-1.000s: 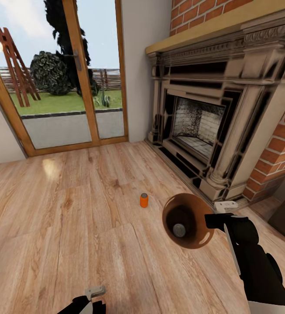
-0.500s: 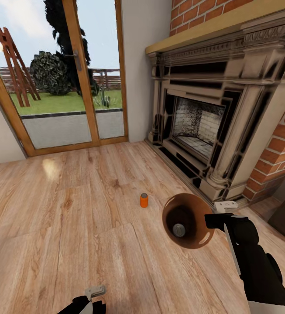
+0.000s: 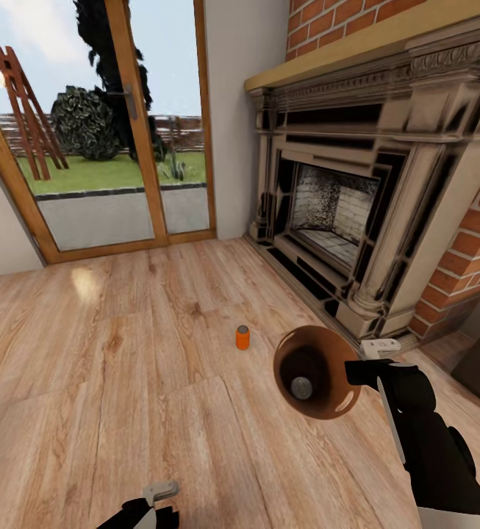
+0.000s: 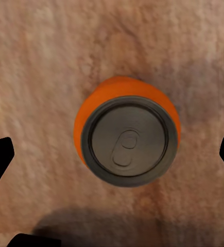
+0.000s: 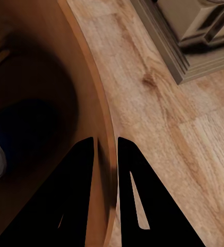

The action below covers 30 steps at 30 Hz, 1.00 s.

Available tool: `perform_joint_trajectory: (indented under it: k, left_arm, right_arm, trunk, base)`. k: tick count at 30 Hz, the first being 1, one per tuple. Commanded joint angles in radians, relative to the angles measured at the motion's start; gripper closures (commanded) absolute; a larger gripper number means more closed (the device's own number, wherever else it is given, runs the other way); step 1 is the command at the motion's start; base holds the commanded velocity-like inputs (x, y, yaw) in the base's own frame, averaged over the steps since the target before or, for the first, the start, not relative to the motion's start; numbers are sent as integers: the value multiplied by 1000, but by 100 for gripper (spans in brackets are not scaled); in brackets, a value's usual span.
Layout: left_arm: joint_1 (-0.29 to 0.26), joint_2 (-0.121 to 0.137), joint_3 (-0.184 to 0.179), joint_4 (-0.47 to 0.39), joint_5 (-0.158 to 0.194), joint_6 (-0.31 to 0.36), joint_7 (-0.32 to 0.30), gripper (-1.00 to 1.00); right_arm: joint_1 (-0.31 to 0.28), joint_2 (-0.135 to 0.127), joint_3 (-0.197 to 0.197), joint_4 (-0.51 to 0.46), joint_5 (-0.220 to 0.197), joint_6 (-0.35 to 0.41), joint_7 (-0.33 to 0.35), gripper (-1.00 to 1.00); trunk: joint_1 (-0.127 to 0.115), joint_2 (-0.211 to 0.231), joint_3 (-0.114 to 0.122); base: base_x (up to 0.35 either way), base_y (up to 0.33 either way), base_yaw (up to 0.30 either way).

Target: Put the three can of soda from the living room inside the tash can in the kitchen.

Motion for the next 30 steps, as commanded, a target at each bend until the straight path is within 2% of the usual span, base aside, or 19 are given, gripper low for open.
perform_joint_trajectory:
  k: [1, 24, 30]
  left_arm:
    - [0, 0, 0, 0, 0, 0, -4, -100]
    - [0, 0, 0, 0, 0, -1, -17, -100]
    - [0, -1, 0, 0, 0, -2, -17, -100]
  right_arm:
    - [0, 0, 0, 0, -12, 1, 5, 100]
    - [0, 0, 0, 0, -11, 1, 4, 100]
    - [0, 0, 0, 0, -11, 1, 4, 100]
  trunk:
    - [0, 0, 0]
    - [0, 0, 0]
    - [3, -1, -23]
  base:
    - [0, 0, 0]
    - [0, 0, 0]
    - [0, 0, 0]
